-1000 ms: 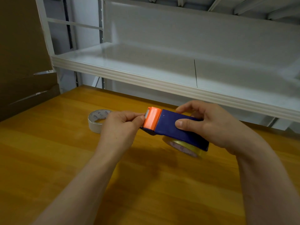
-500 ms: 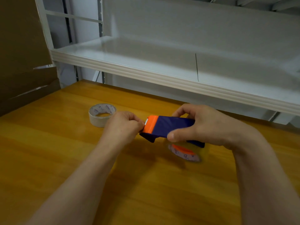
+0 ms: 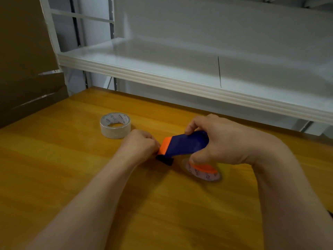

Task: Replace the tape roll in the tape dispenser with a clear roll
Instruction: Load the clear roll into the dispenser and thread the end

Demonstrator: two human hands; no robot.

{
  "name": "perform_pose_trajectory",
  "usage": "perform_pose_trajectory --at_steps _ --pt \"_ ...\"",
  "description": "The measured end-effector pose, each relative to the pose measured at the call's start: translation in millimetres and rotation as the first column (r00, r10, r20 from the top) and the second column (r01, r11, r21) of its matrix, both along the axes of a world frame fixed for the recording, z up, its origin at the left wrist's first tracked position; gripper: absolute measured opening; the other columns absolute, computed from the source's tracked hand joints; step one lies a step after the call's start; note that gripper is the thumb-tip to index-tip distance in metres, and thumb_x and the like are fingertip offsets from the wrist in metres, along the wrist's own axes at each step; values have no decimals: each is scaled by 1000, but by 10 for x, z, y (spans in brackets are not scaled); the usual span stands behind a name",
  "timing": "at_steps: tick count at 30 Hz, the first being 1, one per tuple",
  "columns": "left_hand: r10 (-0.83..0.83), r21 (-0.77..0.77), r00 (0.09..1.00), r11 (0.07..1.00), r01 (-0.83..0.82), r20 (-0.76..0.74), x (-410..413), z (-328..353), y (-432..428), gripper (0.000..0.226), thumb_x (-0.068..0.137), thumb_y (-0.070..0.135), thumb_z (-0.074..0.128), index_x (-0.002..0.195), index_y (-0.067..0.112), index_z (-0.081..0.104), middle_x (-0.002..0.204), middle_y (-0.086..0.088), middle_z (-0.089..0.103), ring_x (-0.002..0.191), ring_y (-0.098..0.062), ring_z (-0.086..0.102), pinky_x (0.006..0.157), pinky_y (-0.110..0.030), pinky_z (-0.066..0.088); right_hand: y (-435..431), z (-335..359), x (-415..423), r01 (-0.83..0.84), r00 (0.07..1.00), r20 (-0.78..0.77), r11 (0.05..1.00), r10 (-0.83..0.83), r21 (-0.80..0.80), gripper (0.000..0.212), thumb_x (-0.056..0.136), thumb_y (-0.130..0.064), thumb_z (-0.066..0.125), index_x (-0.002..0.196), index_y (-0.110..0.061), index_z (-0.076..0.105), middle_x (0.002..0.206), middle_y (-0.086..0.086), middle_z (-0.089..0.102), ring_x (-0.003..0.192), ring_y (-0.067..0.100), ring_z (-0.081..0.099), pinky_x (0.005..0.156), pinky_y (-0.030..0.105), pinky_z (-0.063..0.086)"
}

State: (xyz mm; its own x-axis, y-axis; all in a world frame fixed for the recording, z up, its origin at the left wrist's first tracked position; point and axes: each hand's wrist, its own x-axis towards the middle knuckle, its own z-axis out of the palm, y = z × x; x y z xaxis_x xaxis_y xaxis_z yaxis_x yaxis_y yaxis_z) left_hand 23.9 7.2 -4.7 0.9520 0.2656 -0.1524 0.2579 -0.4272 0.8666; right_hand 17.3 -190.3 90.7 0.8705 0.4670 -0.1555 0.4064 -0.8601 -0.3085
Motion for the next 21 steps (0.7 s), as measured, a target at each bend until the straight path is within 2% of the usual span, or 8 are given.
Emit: perform_pose_trajectory --at_steps 5,8,10,12,14,18,21 --pt "2 223 1000 975 -5 17 -9 -6 -17 18 87 14 62 79 22 77 74 5 68 72 -12 61 54 -27 44 88 -78 32 -25 988 154 999 18 43 38 78 -39 77 114 -37 65 107 -15 52 92 8 57 83 34 58" --pt "-17 273 1000 962 11 17 -21 10 -8 23 89 11 59 89 26 77 81 6 67 73 -7 58 52 -25 41 104 -123 81 -22 987 160 996 9 81 32 81 -37 75 112 -33 69 100 -17 56 88 7 59 78 31 59" --pt "-47 298 999 954 44 0 -17 -9 -5 27 89 10 57 92 29 77 90 3 70 79 -11 61 57 -26 47 77 -147 119 -9 990 138 995 -5 101 29 83 -38 74 111 -32 70 99 -17 59 88 6 60 77 30 59" --pt "-57 347 998 936 58 -13 0 -42 5 29 89 13 57 85 36 74 99 2 72 95 -19 63 77 -37 56 53 -166 139 5 993 115 994 -18 112 29 84 -39 75 112 -32 70 100 -17 61 89 5 61 81 32 59" --pt "-52 372 998 926 57 -24 22 -70 32 33 89 14 56 73 40 68 105 2 72 108 -26 59 93 -48 53 46 -176 145 5 995 100 993 -17 119 29 84 -40 76 112 -33 70 100 -18 60 91 4 60 83 32 58" --pt "-43 348 999 936 49 -24 13 -80 48 36 89 14 56 65 39 65 102 4 71 111 -26 59 96 -50 51 41 -186 161 4 997 79 992 -14 123 31 84 -39 76 113 -32 69 100 -17 60 92 4 60 82 31 58" --pt "9 315 999 949 -22 41 17 -77 74 33 88 15 60 64 38 65 101 2 71 107 -31 61 95 -53 52 31 -203 171 -2 997 79 992 -8 122 32 84 -39 76 114 -33 68 102 -17 60 93 5 59 81 29 56"
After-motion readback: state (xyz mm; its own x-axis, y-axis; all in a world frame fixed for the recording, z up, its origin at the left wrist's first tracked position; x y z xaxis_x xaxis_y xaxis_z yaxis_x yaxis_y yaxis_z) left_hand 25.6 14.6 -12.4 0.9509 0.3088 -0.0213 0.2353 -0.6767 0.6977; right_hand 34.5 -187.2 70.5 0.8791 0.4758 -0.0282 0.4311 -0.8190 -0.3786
